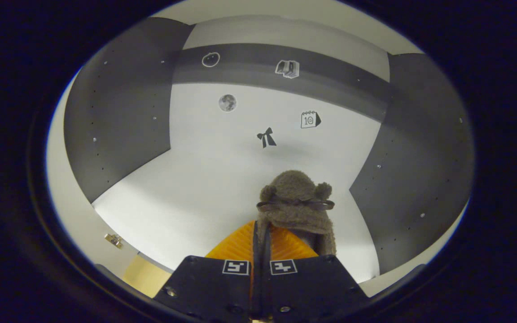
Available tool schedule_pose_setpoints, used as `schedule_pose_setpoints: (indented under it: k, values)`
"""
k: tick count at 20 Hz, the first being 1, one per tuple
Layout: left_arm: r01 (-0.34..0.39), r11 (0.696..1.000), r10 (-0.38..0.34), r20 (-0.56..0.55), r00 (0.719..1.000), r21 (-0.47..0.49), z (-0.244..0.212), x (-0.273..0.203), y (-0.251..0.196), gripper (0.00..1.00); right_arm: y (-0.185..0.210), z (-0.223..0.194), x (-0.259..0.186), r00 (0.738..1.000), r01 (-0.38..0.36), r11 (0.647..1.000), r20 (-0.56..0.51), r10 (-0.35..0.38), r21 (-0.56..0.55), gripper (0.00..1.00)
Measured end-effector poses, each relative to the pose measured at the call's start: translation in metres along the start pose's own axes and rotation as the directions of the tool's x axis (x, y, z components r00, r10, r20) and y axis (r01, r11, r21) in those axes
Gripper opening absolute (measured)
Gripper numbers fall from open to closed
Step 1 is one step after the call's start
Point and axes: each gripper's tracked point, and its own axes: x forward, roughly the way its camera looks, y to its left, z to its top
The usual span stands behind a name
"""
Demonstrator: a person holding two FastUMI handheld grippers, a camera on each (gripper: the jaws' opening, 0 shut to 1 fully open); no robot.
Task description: Grab one shoe with the right hand and put it into the shoe cabinet, grab the other shoe with the left hand and put it into the shoe cabinet; then close the right door with the right hand and the left door with the left hand.
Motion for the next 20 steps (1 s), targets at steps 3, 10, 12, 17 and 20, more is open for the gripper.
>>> schedule_pose_setpoints:
  k: [3, 10, 12, 17, 20]
  values:
    - [-0.009, 1.000, 0.009, 0.001, 1.000, -0.004, 0.000, 0.000, 0.003, 0.99, -0.002, 0.002, 0.005, 1.000, 0.027, 0.999, 0.006, -0.027, -0.018, 0.06]
    - [0.007, 1.000, -0.007, 0.018, 1.000, -0.006, 0.004, -0.001, 0.001, 0.95, 0.005, 0.006, -0.014, 1.000, 0.006, 1.000, 0.009, -0.006, -0.024, 0.39]
    - [0.014, 1.000, -0.014, 0.018, 1.000, -0.011, 0.004, -0.001, 0.000, 0.95, 0.006, 0.012, -0.035, 0.999, -0.018, 0.999, 0.037, 0.019, -0.030, 0.40]
    - [0.031, 0.999, -0.031, 0.021, 0.999, -0.012, 0.002, -0.003, -0.002, 0.99, 0.000, 0.036, -0.120, 0.969, -0.082, 0.996, 0.228, 0.090, -0.042, 0.49]
    - [0.045, 0.999, -0.045, 0.012, 0.999, -0.010, 0.000, -0.004, -0.006, 0.95, -0.004, 0.028, -0.176, 0.932, -0.107, 0.992, 0.342, 0.121, -0.061, 0.75]
